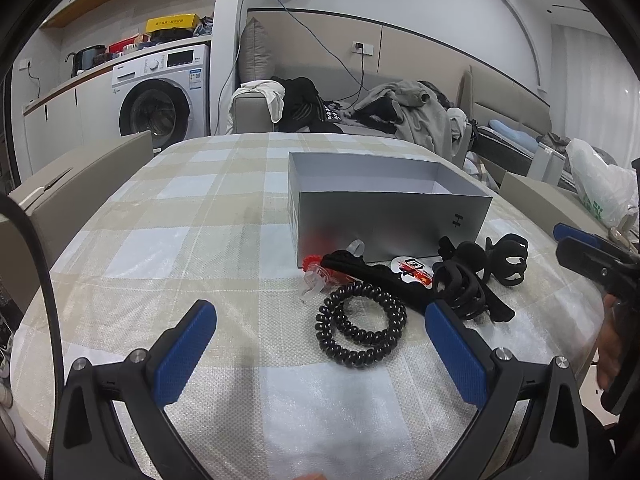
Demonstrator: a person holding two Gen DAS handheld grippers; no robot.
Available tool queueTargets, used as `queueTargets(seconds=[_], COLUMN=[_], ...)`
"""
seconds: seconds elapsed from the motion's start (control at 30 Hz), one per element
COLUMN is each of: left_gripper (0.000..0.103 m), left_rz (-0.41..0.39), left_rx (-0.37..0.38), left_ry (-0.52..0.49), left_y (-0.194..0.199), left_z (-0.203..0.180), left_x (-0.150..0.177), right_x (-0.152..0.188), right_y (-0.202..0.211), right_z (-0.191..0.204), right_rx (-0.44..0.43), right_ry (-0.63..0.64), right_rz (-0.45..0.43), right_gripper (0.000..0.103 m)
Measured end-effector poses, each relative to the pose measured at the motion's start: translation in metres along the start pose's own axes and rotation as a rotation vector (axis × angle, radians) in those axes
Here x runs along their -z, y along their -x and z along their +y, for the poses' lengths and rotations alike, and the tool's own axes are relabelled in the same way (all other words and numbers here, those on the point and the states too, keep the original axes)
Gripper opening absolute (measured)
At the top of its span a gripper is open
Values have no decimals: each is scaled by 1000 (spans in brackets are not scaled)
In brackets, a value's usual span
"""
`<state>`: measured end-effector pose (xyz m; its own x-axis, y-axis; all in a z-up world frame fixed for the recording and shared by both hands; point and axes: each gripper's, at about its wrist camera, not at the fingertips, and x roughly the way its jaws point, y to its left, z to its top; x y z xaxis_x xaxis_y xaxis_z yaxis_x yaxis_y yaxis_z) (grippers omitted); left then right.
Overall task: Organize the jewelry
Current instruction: 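Grasp a black claw clip with the right gripper while the left gripper grasps the beaded bracelet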
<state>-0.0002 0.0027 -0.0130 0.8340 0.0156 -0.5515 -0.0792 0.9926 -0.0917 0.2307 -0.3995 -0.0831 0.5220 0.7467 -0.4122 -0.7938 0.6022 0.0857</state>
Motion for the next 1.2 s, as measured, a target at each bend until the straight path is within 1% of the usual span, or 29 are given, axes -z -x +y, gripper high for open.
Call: queueTargets(seconds=[0.13,0.23,0.33,0.37,0.43,0.5,0.57,0.6,0.67,0.73,0.8,0.87,1.0,1.1,1.2], left_gripper=[102,101,101,101,97,97,97,97,97,97,97,97,97,97,97], left_rz=[1,7,8,10,17,17,17,20,26,29,36,42,40,59,82], left_rx=[17,29,42,46,66,80,85,86,88,90,89,90,85,85,83], left_ry=[11,25,31,32,27,19,4,-2,-8,-13,-13,-10,-9,-8,-15], left_y=[0,0,-1,-2,-2,-1,0,0,-1,-1,-2,-3,-3,-6,-9], left_z=[2,4,5,5,4,2,0,-1,-2,-3,-2,-2,-1,0,0], left_x=[-2,-4,-6,-6,-6,-5,-4,-4,-5,-4,-4,-4,-4,-4,-1], right_x=[-1,-3,-2,-1,-1,-1,0,0,2,5,6,6,8,9,10], right_y=[-14,-20,-28,-31,-36,-42,-47,-49,-51,-54,-54,-53,-45,-35,-28], right_z=[-4,-7,-10,-10,-9,-7,-7,-6,-5,-5,-6,-7,-12,-15,-17], right_rx=[25,34,9,4,7,15,17,18,29,51,54,61,62,65,36], right_ry=[-22,-29,-53,-54,-49,-51,-55,-54,-44,-39,-43,-48,-72,-89,-115], right_rz=[72,99,135,146,169,188,208,216,224,229,233,230,199,165,135], right_gripper=[103,94,90,87,84,80,69,68,59,54,44,33,32,32,32])
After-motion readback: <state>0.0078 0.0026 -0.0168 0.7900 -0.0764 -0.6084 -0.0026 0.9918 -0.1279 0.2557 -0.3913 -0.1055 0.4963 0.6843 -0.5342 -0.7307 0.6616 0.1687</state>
